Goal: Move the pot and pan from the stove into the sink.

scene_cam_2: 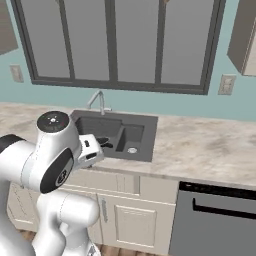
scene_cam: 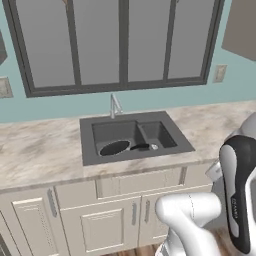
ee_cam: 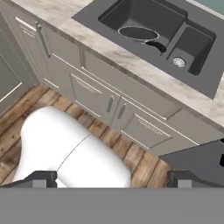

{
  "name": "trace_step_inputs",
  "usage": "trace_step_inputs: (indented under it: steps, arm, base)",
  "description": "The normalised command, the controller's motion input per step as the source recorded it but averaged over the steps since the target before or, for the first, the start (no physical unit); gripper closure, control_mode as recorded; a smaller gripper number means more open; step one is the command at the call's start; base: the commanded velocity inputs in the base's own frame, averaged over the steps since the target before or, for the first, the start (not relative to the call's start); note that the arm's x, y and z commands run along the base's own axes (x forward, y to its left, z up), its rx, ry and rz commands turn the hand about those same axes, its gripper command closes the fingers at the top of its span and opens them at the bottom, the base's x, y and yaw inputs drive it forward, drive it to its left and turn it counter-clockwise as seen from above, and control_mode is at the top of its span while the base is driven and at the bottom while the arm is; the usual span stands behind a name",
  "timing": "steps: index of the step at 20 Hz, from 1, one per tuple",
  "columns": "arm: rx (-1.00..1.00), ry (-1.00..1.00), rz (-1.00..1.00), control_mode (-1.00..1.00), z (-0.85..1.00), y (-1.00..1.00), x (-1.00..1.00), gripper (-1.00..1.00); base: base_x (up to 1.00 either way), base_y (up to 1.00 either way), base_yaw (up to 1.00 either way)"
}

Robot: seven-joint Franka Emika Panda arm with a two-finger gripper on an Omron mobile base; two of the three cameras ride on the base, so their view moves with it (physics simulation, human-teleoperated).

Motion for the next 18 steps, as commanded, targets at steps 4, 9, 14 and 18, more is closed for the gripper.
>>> trace_step_inputs:
  steps: [4,9,14,18]
  arm:
    - [0.0,0.0,0.0,1.0,0.0,0.0,0.0,-1.0]
    - [0.0,0.0,0.0,1.0,0.0,0.0,0.0,-1.0]
    - [0.0,0.0,0.0,1.0,0.0,0.0,0.0,-1.0]
    - [0.0,0.0,0.0,1.0,0.0,0.0,0.0,-1.0]
  base:
    - [-0.43,-0.41,-0.13]
    - [0.0,-0.2,-0.35]
    - [0.06,-0.07,-0.43]
    - [0.09,-0.06,-0.46]
